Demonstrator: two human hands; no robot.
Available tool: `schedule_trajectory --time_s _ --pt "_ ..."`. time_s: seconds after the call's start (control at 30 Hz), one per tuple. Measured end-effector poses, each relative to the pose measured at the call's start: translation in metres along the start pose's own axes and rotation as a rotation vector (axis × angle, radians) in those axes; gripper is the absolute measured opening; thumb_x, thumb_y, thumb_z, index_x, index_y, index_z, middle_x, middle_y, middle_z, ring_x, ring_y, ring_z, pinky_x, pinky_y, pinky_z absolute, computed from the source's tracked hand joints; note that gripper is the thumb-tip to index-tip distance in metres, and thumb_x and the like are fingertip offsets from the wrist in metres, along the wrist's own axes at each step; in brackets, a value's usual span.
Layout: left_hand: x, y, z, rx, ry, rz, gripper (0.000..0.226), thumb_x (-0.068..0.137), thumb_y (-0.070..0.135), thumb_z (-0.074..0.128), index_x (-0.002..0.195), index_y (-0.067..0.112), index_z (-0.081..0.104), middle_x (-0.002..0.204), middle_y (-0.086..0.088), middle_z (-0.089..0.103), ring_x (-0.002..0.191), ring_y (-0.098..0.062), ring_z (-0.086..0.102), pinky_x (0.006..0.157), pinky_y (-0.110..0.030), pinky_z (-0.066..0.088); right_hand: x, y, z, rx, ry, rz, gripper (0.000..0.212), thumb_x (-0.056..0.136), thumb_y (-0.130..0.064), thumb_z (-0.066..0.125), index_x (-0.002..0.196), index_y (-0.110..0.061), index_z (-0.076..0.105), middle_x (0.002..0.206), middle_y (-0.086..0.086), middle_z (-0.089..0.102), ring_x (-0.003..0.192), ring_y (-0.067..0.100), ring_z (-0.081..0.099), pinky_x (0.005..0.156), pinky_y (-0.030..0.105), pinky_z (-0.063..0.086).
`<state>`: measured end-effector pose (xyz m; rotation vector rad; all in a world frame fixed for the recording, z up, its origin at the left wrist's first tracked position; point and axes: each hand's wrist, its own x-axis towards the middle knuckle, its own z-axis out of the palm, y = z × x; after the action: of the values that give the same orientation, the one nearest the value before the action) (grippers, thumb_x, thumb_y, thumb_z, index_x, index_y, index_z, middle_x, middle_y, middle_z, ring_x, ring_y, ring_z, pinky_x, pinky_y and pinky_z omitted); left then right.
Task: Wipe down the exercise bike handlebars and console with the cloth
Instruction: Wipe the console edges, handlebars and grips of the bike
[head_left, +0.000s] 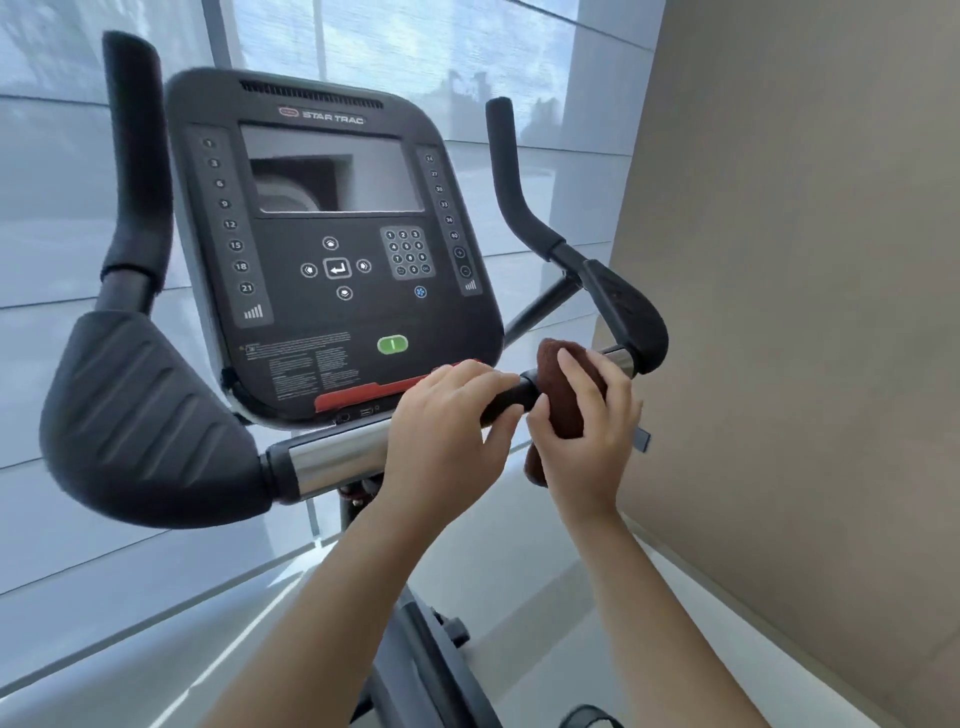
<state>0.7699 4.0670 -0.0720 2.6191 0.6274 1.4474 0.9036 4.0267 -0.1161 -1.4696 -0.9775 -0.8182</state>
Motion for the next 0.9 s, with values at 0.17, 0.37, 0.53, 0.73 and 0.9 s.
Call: schedule_trajectory --time_s 0.17,0.37,0.53,0.73,0.9 --pt "-0.036 0.002 -0.024 -0.163 0.083 0.013 0.026 0.087 0.017 0.046 0.097 0.007 0.068 0.097 -0.001 0.065 0.091 -0.015 0.056 0.08 -0.02 0.043 -0.003 -0.026 -0.034 -0.046 -0.142 0.038 0.04 0.077 -0.025 0.055 0.114 -0.013 0.063 0.116 0.009 0.058 0.098 0.024 0.051 0.09 0.004 0.03" --pt "-0.08 -0.007 -0.056 -0.143 0.01 0.095 0.023 0.086 0.013 0.049 0.098 0.006 0.067 0.097 -0.005 0.065 0.091 -0.02 0.058 0.079 -0.026 0.045 -0.032 -0.072 -0.072 -0.12 -0.171 0.103 0.04 0.078 -0.028 0.054 0.113 -0.013 0.064 0.114 0.01 0.058 0.099 0.027 0.055 0.092 0.001 0.028" --pt "-0.123 -0.011 -0.081 -0.165 -0.085 0.148 0.022 0.084 0.012 0.053 0.1 0.006 0.067 0.098 -0.007 0.066 0.091 -0.024 0.059 0.077 -0.035 0.05 -0.073 -0.117 -0.104 -0.182 -0.177 0.158 0.039 0.077 -0.024 0.055 0.114 -0.017 0.063 0.116 0.007 0.056 0.101 0.028 0.054 0.093 0.006 0.031" --pt "-0.167 0.006 -0.1 -0.271 -0.214 0.216 0.029 0.086 0.017 0.045 0.101 0.005 0.066 0.101 -0.009 0.065 0.092 -0.028 0.061 0.075 -0.04 0.051 -0.12 -0.161 -0.159 -0.304 -0.148 0.247 0.039 0.077 -0.022 0.056 0.115 -0.018 0.063 0.118 0.005 0.056 0.103 0.024 0.054 0.093 0.012 0.036" --pt "-0.189 0.038 -0.106 -0.357 -0.285 0.285 0.029 0.082 0.025 0.049 0.099 0.01 0.068 0.106 -0.006 0.066 0.102 -0.027 0.057 0.081 -0.04 0.049 -0.143 -0.186 -0.208 -0.452 -0.113 0.237 0.037 0.078 -0.021 0.057 0.114 -0.018 0.063 0.116 0.006 0.058 0.1 0.026 0.056 0.091 0.019 0.041"
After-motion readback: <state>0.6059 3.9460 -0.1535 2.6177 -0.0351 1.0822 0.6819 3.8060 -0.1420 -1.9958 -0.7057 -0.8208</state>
